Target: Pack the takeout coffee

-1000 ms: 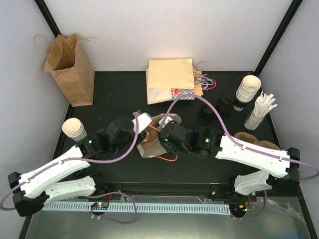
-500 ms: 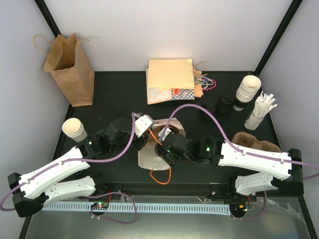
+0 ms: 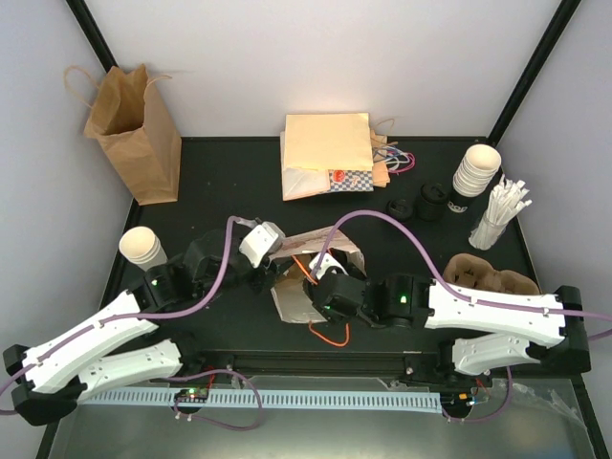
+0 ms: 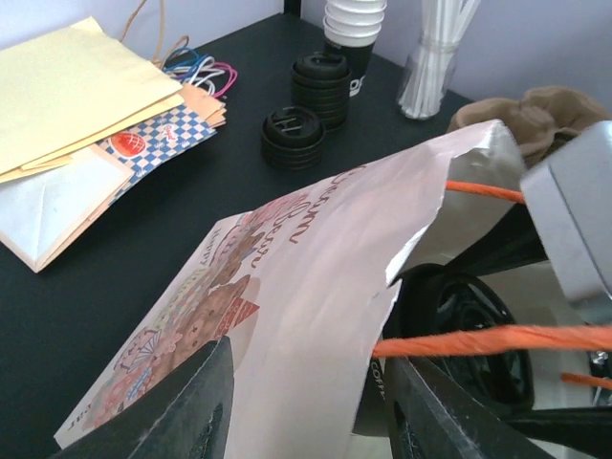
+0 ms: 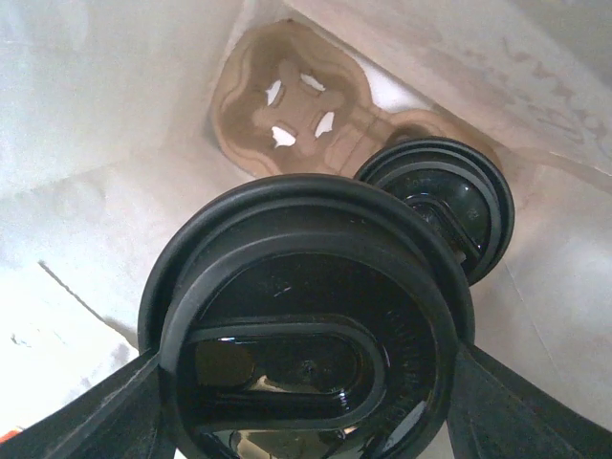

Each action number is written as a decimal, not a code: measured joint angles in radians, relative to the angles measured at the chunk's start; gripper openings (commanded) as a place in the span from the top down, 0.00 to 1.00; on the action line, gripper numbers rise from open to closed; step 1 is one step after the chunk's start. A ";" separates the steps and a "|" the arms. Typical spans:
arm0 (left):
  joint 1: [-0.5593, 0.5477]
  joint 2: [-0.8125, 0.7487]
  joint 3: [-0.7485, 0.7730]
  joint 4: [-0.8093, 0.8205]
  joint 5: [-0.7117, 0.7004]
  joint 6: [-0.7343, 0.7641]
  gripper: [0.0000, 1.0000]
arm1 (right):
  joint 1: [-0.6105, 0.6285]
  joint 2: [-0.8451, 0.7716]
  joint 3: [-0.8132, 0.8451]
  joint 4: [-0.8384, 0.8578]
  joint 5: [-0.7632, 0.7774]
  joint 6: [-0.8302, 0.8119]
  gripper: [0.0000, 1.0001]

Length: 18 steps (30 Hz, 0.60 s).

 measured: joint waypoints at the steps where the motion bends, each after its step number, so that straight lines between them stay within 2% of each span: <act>1: 0.000 -0.010 0.000 0.000 0.006 -0.005 0.55 | 0.000 -0.005 0.000 0.000 0.008 0.000 0.49; 5: 0.000 -0.043 0.000 0.002 0.035 -0.010 0.54 | 0.000 -0.011 -0.002 0.003 0.027 -0.001 0.49; 10: 0.000 -0.038 0.000 0.026 0.083 -0.005 0.46 | 0.000 -0.011 -0.006 0.014 0.035 -0.008 0.49; 18: 0.000 0.002 0.000 0.063 0.137 0.033 0.43 | 0.000 -0.015 -0.007 0.023 0.039 -0.013 0.48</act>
